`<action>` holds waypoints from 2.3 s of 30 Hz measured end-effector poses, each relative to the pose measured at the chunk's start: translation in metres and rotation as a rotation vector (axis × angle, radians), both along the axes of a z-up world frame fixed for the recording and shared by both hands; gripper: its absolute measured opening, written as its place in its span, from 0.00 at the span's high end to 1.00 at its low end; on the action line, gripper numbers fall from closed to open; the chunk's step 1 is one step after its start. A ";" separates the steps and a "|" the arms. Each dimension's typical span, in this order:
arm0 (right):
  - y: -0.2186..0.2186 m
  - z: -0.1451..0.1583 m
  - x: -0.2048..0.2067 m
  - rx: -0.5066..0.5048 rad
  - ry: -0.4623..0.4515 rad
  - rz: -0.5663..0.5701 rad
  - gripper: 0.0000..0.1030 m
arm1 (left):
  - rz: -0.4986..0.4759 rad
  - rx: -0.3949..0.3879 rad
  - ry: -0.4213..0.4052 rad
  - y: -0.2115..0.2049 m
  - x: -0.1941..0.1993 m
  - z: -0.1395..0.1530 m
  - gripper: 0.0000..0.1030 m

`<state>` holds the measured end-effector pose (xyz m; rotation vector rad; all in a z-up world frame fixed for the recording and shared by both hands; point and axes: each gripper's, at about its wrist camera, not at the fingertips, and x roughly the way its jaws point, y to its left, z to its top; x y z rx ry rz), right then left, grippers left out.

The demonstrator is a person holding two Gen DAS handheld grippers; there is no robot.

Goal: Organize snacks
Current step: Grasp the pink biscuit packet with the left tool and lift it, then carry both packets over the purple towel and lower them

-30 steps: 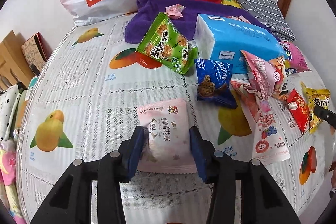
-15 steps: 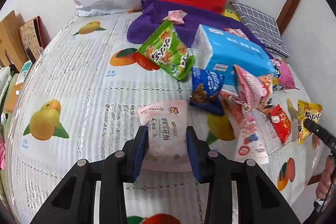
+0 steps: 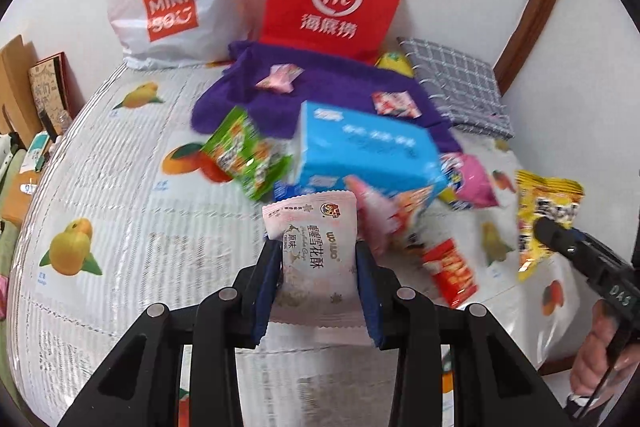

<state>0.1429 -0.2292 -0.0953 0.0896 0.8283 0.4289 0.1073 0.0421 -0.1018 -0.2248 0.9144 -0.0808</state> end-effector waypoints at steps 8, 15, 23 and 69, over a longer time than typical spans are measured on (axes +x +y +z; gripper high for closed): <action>0.010 0.026 0.012 0.007 -0.048 0.073 0.60 | 0.028 -0.032 -0.005 -0.019 0.010 0.015 0.66; 0.018 0.036 0.019 0.011 -0.061 0.121 0.60 | 0.051 -0.048 -0.005 -0.021 0.013 0.021 0.66; 0.024 0.036 0.026 -0.002 -0.044 0.126 0.60 | 0.060 -0.070 -0.021 -0.020 0.015 0.026 0.66; 0.041 0.062 0.138 -0.046 -0.083 -0.082 0.60 | -0.119 -0.035 -0.046 0.004 0.149 0.047 0.65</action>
